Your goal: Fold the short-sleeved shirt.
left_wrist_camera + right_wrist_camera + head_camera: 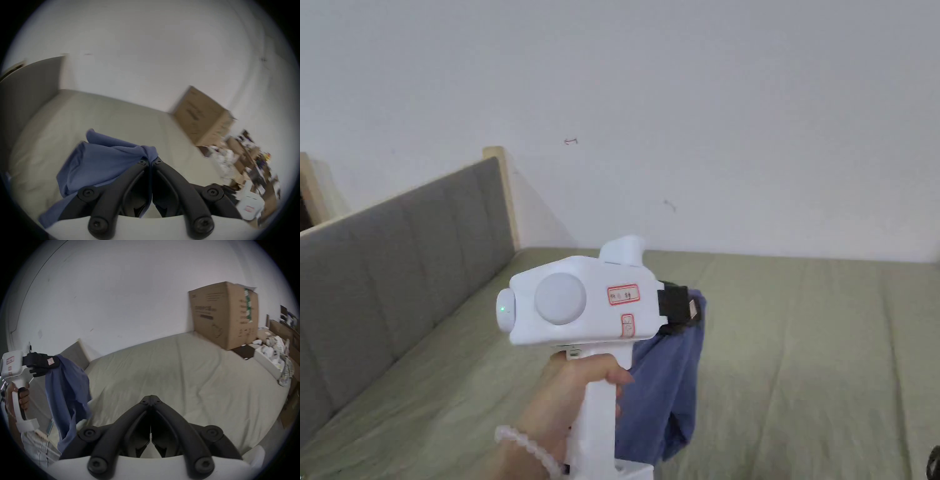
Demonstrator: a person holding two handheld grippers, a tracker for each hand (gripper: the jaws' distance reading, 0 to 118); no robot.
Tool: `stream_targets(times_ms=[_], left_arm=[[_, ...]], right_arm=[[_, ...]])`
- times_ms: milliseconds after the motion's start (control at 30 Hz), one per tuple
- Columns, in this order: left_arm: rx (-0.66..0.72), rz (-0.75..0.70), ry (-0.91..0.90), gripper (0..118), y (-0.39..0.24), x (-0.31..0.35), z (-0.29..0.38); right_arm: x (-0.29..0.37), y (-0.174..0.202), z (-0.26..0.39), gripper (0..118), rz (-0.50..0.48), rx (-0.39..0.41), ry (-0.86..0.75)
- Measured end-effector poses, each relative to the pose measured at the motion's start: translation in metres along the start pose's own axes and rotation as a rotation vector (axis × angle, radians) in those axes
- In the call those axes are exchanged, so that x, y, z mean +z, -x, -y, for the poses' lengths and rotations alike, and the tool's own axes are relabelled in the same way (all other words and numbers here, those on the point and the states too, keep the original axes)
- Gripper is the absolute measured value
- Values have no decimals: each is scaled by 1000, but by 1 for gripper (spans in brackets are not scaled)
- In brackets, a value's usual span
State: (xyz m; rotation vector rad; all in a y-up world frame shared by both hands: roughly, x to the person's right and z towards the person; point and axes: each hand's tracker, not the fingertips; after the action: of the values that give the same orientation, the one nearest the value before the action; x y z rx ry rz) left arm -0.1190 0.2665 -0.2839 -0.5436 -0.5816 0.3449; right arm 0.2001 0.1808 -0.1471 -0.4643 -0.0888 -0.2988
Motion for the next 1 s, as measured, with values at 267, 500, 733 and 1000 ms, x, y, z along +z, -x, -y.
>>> stream_targets(times_ms=[267,500,733,1000], left_arm=[[-67,261,171,1,-119,-122,89],[37,57,672,2,-111,-238,262],[32,133,636,118,-107,-210,265],[80,11,402,4,-80,-131,188]], right_arm=[[59,-106,-19,0,233,-99,-103],[88,-174,13,0,372,-185,-32],[78,-183,25,0,378,-194,15],[60,-134,31,0,201,-98,61]])
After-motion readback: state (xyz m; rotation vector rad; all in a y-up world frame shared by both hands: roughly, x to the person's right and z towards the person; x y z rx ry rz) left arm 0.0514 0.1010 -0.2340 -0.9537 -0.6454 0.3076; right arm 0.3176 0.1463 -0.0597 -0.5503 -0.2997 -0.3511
